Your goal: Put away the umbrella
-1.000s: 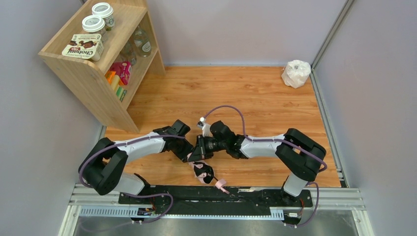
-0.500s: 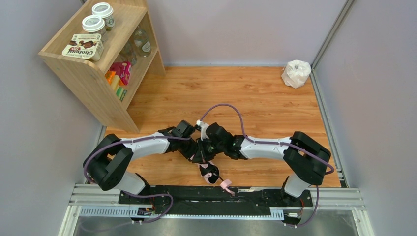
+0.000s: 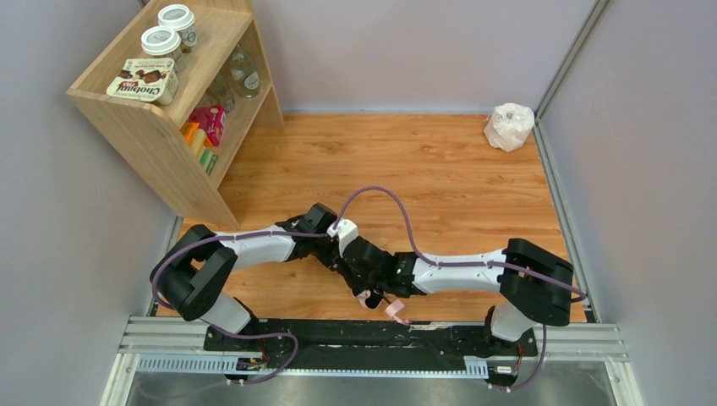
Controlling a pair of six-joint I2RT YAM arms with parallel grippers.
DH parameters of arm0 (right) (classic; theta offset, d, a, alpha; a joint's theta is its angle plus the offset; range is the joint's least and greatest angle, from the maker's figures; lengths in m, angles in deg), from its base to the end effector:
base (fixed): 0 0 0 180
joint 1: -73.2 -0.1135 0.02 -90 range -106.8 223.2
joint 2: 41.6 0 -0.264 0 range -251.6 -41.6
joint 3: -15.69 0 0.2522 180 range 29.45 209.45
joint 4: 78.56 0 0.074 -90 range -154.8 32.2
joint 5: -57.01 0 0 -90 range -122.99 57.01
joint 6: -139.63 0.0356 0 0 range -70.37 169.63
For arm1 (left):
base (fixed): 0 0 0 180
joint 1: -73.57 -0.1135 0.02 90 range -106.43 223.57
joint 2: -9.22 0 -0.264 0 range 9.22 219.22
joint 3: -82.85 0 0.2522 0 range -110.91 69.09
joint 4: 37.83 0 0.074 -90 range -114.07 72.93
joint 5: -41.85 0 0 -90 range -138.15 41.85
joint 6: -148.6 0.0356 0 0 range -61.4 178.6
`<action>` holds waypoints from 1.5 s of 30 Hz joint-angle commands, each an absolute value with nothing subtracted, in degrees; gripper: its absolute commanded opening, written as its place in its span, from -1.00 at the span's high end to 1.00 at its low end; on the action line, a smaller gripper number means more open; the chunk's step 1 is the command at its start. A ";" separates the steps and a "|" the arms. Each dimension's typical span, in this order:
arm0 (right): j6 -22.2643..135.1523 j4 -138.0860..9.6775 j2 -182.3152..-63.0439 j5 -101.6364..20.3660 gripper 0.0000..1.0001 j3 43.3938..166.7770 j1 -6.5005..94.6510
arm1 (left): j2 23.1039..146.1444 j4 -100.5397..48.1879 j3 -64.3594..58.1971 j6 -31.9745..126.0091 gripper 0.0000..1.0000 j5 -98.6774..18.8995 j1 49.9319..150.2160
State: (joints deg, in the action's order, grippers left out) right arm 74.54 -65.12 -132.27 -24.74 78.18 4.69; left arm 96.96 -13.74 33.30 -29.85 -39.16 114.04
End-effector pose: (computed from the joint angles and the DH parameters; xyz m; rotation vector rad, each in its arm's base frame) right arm 0.1246 0.3024 0.1858 -0.8129 2.2403 0.6611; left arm 0.1931 -0.1721 0.1247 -1.1573 2.7425 -0.7634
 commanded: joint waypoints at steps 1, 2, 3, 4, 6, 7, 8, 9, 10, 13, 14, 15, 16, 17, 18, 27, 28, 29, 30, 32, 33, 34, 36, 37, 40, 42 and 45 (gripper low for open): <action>60.89 -64.26 -132.57 -9.81 1.00 71.57 -0.18 | 104.31 5.01 36.22 -24.38 1.00 -48.94 113.40; 60.53 -66.88 -131.96 -8.57 1.00 70.51 -0.71 | 104.49 5.72 35.09 -22.72 1.00 -48.85 112.95; 60.09 -67.26 -131.43 -8.39 1.00 70.15 -0.97 | 104.58 7.29 34.55 -22.01 1.00 -49.20 112.43; 60.09 -67.09 -130.90 -8.56 1.00 70.41 -1.06 | 104.41 7.91 33.76 -20.78 1.00 -49.47 112.16; 59.39 -68.92 -129.93 -7.51 1.00 69.62 -1.59 | 103.27 8.80 33.75 -20.24 1.00 -49.82 111.46; 58.60 -70.32 -129.67 -6.55 1.00 69.01 -1.94 | 102.39 8.36 33.84 -19.81 1.00 -48.78 110.59; 57.81 -71.73 -129.93 -5.41 1.00 68.31 -2.12 | 101.77 8.45 33.84 -19.19 1.00 -48.50 110.14; 56.67 -73.66 -130.19 -5.31 1.00 67.17 -2.21 | 100.90 9.32 33.76 -18.93 1.00 -47.20 109.44; 55.88 -74.63 -130.98 -4.96 1.00 66.90 -2.30 | 100.71 9.76 33.06 -18.31 1.00 -46.84 109.17; 52.63 -75.26 -134.57 0.21 1.00 67.68 -3.96 | 100.88 14.76 29.63 -16.99 1.00 -46.05 107.94; 51.23 -75.69 -135.46 1.71 1.00 67.86 -4.84 | 101.06 15.21 29.02 -16.03 1.00 -44.21 107.42; 50.69 -75.96 -136.34 3.81 1.00 68.21 -5.80 | 101.85 16.35 27.44 -15.07 1.00 -43.67 107.15; 50.25 -75.96 -137.30 5.66 1.00 68.65 -6.33 | 102.46 17.31 26.47 -13.75 1.00 -43.41 106.97; 49.98 -75.79 -138.09 6.63 1.00 69.35 -6.60 | 103.43 19.85 24.63 -12.69 1.00 -43.40 106.97; 48.33 -76.57 -139.15 8.56 1.00 69.53 -7.21 | 104.22 20.48 23.92 -12.16 1.00 -42.79 106.97; 45.06 -68.68 -151.62 11.48 1.00 77.95 -11.26 | 109.94 32.26 13.91 -5.84 1.00 -42.61 106.27; 45.06 -67.71 -152.86 10.70 1.00 78.84 -11.26 | 110.29 33.74 13.37 -5.39 1.00 -43.22 106.27; 45.15 -66.57 -154.00 9.21 1.00 79.63 -11.26 | 110.29 34.37 12.50 -4.95 1.00 -43.66 106.27; 45.58 -65.08 -155.58 8.32 1.00 80.94 -11.09 | 110.47 35.07 11.88 -4.77 1.00 -43.93 106.27; 47.16 -61.47 -157.34 5.87 1.00 82.44 -10.82 | 110.56 36.30 11.35 -4.60 1.00 -44.81 106.18; 48.47 -60.94 -157.87 5.51 1.00 82.80 -10.39 | 110.47 36.40 11.34 -4.25 1.00 -43.94 105.92; 49.27 -60.41 -157.88 2.54 1.00 82.71 -9.34 | 110.64 36.40 11.08 -3.90 1.00 -43.50 105.83; 52.17 -59.79 -157.88 -0.38 1.00 82.54 -8.01 | 110.82 36.75 10.56 -3.63 1.00 -43.31 105.74; 52.44 -59.70 -158.05 -0.91 1.00 82.54 -7.66 | 110.65 37.01 10.38 -3.72 1.00 -43.84 105.74; 54.19 -59.52 -157.79 -4.85 1.00 82.89 -5.38 | 110.73 37.18 10.20 -3.19 1.00 -43.49 105.57; 54.81 -60.31 -157.70 -7.32 1.00 82.45 -4.23 | 110.64 37.10 10.29 -3.02 1.00 -43.23 105.57; 55.17 -59.09 -158.32 -11.27 0.99 83.15 -3.79 | 111.17 37.36 10.20 -2.93 1.00 -43.93 105.13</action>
State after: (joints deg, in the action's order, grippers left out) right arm 49.84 -76.48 -151.22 0.98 87.65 -7.50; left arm 109.75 23.61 9.54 -4.91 -40.95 105.32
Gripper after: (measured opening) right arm 0.005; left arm 0.430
